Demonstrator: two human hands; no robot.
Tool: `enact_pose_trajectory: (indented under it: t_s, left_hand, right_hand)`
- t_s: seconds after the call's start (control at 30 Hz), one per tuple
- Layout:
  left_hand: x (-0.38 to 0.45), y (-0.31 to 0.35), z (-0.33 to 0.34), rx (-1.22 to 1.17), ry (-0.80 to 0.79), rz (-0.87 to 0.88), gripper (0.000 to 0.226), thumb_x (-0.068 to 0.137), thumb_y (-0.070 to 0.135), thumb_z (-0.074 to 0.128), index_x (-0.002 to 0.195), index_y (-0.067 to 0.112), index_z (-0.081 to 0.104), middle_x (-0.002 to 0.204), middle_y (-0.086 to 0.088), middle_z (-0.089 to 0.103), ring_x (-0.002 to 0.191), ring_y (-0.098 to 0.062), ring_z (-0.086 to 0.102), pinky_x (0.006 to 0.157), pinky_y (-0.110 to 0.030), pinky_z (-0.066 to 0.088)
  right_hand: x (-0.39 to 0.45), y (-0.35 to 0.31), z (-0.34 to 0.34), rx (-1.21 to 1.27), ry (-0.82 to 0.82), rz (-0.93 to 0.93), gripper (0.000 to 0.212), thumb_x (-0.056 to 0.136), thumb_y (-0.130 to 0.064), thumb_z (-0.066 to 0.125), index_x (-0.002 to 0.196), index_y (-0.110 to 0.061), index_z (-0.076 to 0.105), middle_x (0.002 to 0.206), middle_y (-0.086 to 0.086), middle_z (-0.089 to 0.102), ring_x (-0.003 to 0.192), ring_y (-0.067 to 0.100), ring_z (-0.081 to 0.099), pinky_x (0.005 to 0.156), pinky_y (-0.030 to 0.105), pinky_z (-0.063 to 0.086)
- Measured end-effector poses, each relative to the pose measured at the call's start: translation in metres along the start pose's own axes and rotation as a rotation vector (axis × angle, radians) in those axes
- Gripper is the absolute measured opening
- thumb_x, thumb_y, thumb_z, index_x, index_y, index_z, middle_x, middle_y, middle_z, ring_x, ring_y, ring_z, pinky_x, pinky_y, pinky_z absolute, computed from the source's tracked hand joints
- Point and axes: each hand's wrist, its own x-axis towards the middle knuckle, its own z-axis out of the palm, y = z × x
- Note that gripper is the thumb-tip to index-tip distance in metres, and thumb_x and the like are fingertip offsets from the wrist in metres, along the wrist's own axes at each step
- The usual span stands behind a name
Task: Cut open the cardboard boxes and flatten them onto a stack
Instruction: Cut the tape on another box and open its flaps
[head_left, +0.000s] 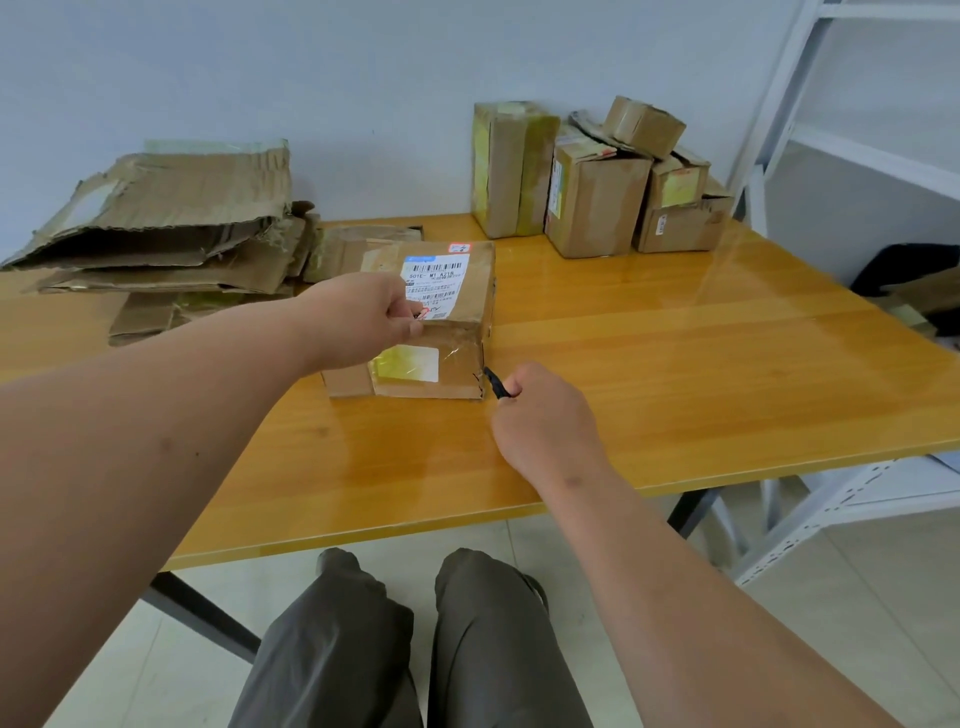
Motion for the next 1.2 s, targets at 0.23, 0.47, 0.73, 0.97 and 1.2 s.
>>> enact_pose_trajectory:
  t_s: [0.23,0.47,0.73,0.97,1.2]
  left_hand:
    - [0.000,0.002,0.000,-0.014,0.002,0.000,0.018,0.099,0.030,0.056,0.087,0.017,0.052,0.090,0.019,0.053,0.073,-0.001,0.046,0.057,-0.027,0.033]
    - [-0.001,0.002,0.000,0.004,-0.001,-0.004,0.018,0.098,0.032,0.056,0.092,0.015,0.055,0.093,0.015,0.054,0.076,-0.002,0.048,0.058,-0.027,0.036]
    - [-0.002,0.002,-0.002,0.046,0.000,-0.003,0.020,0.099,0.031,0.054,0.086,0.016,0.051,0.127,0.010,0.062,0.079,-0.003,0.051,0.060,-0.028,0.037]
    - [0.000,-0.001,0.000,0.097,0.017,0.021,0.020,0.098,0.036,0.054,0.086,0.020,0.052,0.117,0.003,0.065,0.084,-0.012,0.057,0.060,-0.028,0.040]
    - [0.001,-0.007,0.001,0.142,0.007,0.075,0.010,0.093,0.024,0.059,0.088,0.026,0.051,0.133,0.007,0.060,0.105,-0.018,0.058,0.074,-0.031,0.045]
  right_hand:
    - [0.000,0.000,0.003,0.003,0.031,-0.019,0.016,0.086,-0.006,0.042,0.092,-0.018,0.052,0.081,0.003,0.058,0.075,0.026,0.057,0.061,0.034,0.045]
    - [0.001,-0.009,-0.003,-0.088,-0.040,0.023,0.017,0.078,0.000,0.041,0.079,-0.015,0.048,0.073,0.002,0.050,0.063,0.020,0.044,0.054,0.029,0.036]
    - [-0.001,-0.017,0.000,-0.237,-0.142,0.038,0.020,0.080,-0.002,0.039,0.068,-0.015,0.047,0.070,0.003,0.053,0.068,0.023,0.054,0.053,0.028,0.037]
    - [0.002,-0.009,-0.001,-0.214,-0.124,0.065,0.019,0.078,-0.001,0.038,0.074,-0.018,0.046,0.072,0.004,0.054,0.071,0.025,0.059,0.052,0.027,0.038]
    - [0.008,0.002,-0.020,-0.090,-0.147,0.053,0.017,0.083,-0.001,0.039,0.087,-0.009,0.054,0.079,0.010,0.066,0.062,0.024,0.061,0.056,0.031,0.048]
